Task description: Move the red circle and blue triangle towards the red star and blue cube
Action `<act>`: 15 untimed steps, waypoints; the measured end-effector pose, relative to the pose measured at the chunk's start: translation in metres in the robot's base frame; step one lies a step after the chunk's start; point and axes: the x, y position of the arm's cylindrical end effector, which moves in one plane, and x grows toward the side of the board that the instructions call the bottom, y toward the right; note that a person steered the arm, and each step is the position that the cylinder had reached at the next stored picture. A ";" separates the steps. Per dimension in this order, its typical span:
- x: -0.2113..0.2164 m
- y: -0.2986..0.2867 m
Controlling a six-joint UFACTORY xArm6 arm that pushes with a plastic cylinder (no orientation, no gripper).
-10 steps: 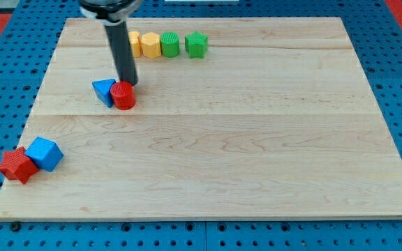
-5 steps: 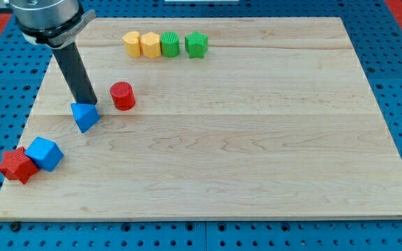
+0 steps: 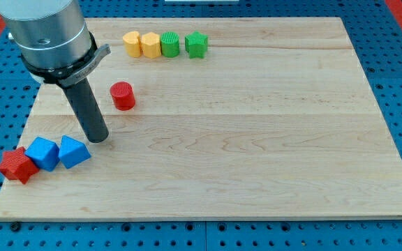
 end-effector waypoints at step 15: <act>-0.044 -0.131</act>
